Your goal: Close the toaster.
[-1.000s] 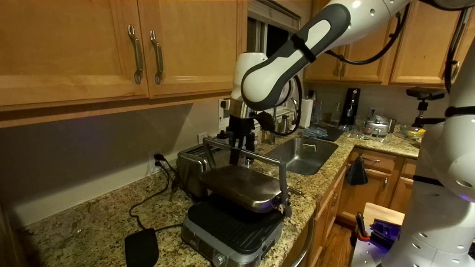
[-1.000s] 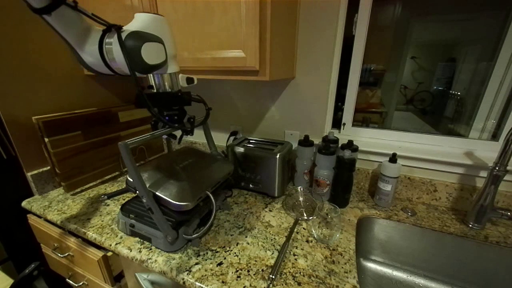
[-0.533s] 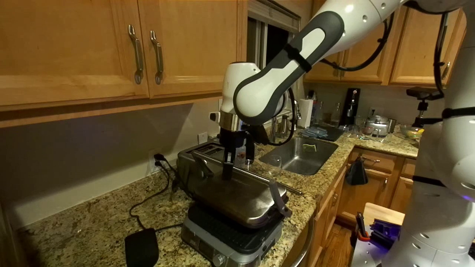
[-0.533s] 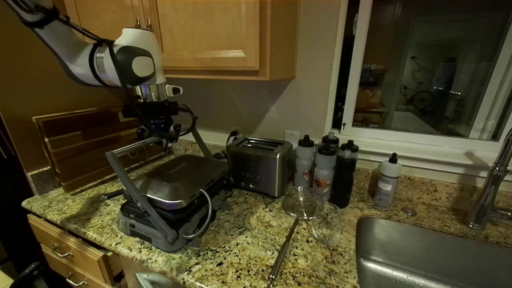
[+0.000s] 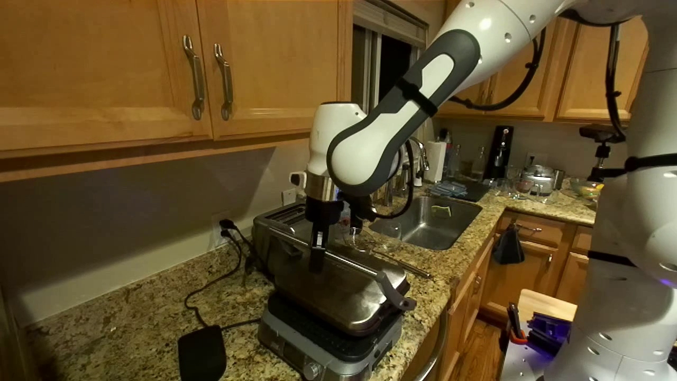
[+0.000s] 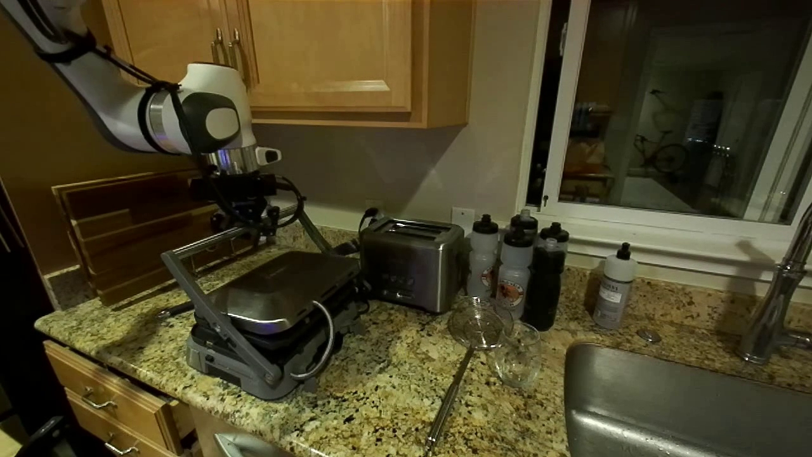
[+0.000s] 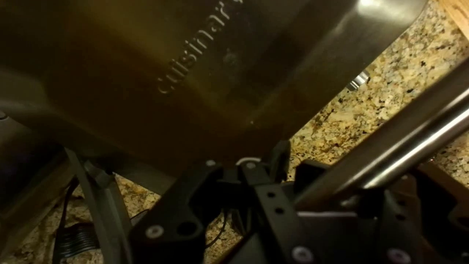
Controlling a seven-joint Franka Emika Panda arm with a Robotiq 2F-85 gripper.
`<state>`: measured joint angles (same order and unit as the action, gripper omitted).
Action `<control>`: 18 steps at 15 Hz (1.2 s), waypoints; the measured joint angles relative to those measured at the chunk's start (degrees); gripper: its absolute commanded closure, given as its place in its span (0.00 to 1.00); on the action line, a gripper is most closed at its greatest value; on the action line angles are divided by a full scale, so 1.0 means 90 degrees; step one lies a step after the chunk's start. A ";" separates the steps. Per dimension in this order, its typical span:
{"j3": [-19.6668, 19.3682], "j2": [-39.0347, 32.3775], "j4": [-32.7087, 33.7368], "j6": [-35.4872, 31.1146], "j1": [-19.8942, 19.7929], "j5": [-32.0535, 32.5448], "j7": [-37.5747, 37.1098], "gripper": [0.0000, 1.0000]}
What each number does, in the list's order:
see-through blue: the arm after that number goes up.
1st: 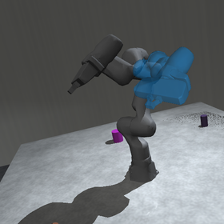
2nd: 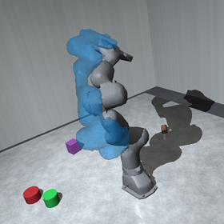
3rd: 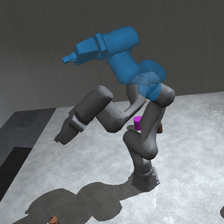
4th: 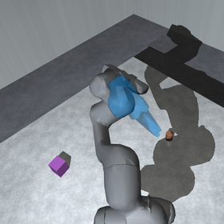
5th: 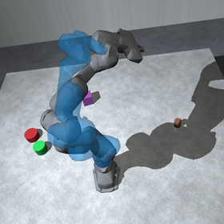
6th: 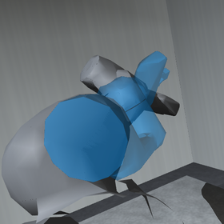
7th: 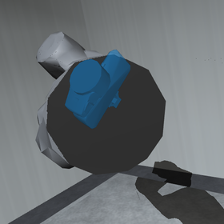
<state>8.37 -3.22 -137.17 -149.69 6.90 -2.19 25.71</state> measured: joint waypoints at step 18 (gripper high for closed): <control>0.0679 -0.1409 0.0417 -0.0765 -0.0209 -0.0467 0.0197 0.97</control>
<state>14.49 -15.90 -133.42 -156.57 5.02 -6.39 27.49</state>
